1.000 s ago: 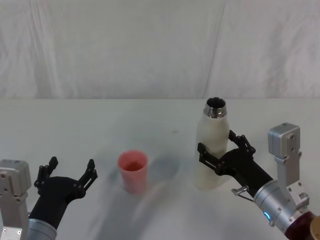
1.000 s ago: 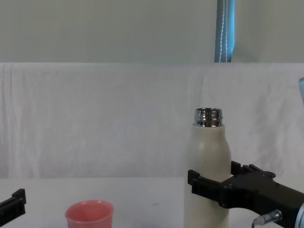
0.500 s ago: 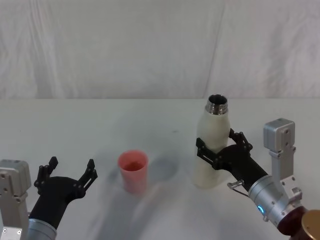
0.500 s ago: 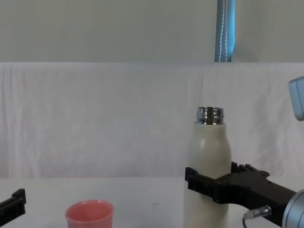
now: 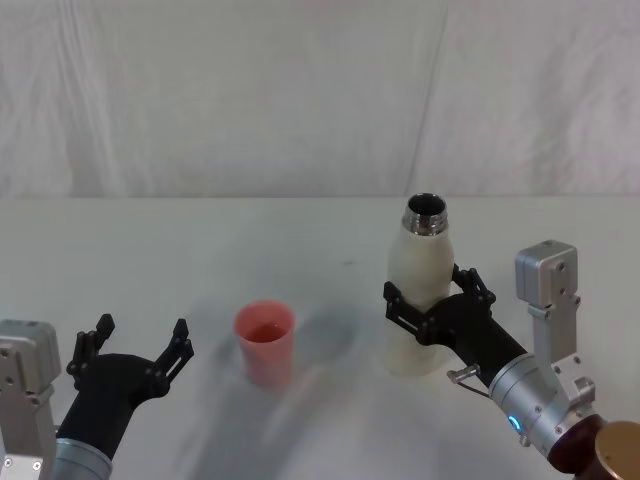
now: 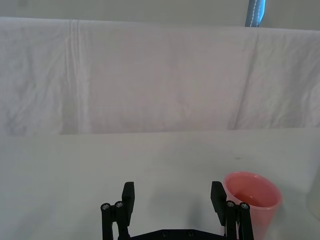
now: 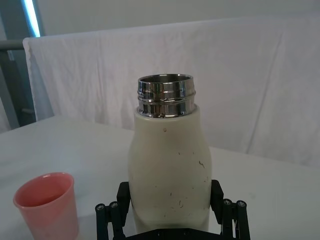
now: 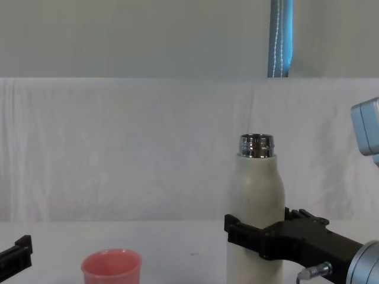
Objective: Grasp the thermos with one hand and pour water into the cup lid.
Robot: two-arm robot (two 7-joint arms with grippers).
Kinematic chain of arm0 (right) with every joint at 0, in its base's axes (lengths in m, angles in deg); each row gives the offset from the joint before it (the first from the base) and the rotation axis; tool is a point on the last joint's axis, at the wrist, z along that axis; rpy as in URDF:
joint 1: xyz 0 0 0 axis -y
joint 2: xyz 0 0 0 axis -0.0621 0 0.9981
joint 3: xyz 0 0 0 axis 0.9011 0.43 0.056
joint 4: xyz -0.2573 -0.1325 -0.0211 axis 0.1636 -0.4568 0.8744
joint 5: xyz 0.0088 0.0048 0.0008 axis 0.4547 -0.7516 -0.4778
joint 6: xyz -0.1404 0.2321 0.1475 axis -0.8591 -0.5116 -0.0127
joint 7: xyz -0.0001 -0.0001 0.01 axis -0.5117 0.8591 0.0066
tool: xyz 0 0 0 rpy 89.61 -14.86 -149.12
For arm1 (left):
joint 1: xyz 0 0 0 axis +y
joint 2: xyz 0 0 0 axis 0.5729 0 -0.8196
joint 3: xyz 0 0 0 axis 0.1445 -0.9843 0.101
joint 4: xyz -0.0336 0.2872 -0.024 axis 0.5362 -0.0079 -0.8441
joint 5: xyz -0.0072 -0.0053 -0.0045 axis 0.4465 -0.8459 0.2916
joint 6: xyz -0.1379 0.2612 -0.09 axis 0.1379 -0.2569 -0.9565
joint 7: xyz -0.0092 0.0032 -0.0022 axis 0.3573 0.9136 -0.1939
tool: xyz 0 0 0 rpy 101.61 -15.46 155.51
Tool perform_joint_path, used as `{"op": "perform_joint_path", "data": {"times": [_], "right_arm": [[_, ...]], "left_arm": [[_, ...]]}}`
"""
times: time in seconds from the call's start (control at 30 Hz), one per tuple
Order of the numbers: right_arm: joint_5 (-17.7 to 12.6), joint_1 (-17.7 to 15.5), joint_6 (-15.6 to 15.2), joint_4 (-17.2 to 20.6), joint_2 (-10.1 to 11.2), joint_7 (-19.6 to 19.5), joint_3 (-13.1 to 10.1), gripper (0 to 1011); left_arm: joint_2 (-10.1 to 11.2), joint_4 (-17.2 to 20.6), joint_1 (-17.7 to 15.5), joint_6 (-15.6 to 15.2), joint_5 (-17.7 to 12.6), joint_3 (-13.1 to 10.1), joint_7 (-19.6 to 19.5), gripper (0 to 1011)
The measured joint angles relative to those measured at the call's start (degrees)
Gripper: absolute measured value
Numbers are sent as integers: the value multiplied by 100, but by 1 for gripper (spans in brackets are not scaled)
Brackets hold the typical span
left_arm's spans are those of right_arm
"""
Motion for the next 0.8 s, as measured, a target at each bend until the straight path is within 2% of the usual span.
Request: {"op": "perform_joint_path", "data": {"times": [0.63, 0.8], "right_arm": [[28, 113, 33, -145, -29, 24, 36, 1002], [28, 111, 33, -141, -28, 26, 33, 961]], "left_arm": [[0, 0, 0, 0, 0, 0, 0, 1001], [0, 0, 0, 0, 0, 0, 0, 1001]]}}
